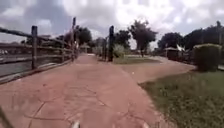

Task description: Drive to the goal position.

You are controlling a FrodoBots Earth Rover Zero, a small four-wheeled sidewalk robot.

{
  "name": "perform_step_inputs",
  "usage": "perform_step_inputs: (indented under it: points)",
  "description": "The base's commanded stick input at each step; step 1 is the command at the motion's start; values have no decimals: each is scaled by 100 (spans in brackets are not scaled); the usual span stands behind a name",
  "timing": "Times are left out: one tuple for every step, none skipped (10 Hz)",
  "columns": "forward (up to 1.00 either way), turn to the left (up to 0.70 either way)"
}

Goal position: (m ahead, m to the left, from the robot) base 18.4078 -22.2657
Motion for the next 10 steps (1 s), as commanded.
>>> perform_step_inputs:
  points:
    - [70,0]
    - [70,0]
    - [70,0]
    - [70,0]
    - [70,0]
    - [70,0]
    - [70,0]
    - [70,0]
    - [70,0]
    - [70,0]
